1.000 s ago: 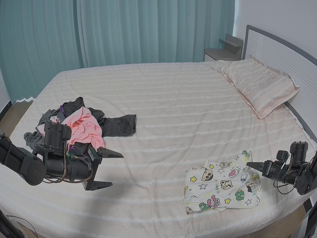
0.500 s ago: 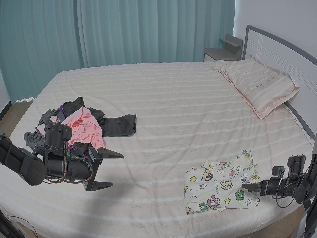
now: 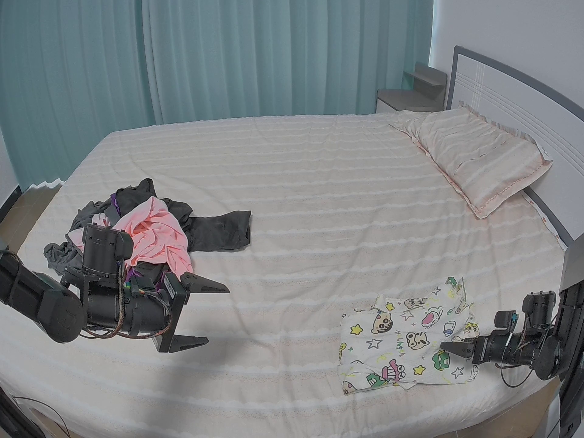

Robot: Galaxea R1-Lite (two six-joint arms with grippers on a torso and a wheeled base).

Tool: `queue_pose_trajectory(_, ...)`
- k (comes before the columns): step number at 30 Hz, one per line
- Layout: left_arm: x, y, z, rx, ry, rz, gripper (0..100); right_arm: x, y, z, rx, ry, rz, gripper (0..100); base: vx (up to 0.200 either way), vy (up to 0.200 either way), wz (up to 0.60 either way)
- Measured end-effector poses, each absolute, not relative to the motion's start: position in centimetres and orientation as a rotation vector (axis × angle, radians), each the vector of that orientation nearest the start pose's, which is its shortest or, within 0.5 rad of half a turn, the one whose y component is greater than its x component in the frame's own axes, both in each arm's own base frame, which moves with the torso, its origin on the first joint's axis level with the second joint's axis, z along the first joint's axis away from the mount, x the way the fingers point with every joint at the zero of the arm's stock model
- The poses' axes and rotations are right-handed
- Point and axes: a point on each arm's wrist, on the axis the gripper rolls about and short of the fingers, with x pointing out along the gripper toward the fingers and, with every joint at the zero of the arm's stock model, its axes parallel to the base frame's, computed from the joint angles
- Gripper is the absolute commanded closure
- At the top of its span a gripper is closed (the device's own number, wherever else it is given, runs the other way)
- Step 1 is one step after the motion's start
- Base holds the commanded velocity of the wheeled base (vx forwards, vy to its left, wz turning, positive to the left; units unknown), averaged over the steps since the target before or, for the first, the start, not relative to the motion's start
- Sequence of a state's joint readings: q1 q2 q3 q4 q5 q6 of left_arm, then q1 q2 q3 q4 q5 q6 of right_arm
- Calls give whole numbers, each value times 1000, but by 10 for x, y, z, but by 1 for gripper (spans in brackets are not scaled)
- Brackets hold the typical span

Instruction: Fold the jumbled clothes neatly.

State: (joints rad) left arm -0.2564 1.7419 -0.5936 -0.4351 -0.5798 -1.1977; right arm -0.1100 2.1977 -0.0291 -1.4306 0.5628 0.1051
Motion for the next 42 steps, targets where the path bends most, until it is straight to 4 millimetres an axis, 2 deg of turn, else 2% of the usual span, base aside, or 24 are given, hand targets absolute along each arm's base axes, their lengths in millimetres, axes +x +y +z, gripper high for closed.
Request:
queue_pose_trajectory(4,254,-79,103,-1190,1122,-270,0,215,-8,-15,323,716,417,0,0,0,0)
queue_pose_trajectory(5,254,-79,103,-1190,1122,-270,0,215,-7,-16,319,718,417,100,0,0,0)
queue_pose_trajectory(17,255,-79,103,-1190,1122,-270,0,214,-9,-27,307,759,393,100,0,0,0)
queue_pose_trajectory(24,254,-79,103,-1190,1121,-270,0,212,-17,-23,321,757,356,100,0,0,0)
queue_pose_trajectory(30,254,-79,103,-1190,1121,-271,0,200,-20,-22,335,849,335,100,0,0,0)
queue_pose_trajectory(37,254,-81,103,-1187,1124,-273,0,196,-25,-16,272,848,292,100,0,0,0)
queue_pose_trajectory(38,254,-81,103,-1187,1125,-273,0,196,-26,-15,261,842,282,0,0,0,0)
queue_pose_trajectory(42,254,-81,103,-1185,1126,-275,0,195,-30,-13,254,838,264,0,0,0,0)
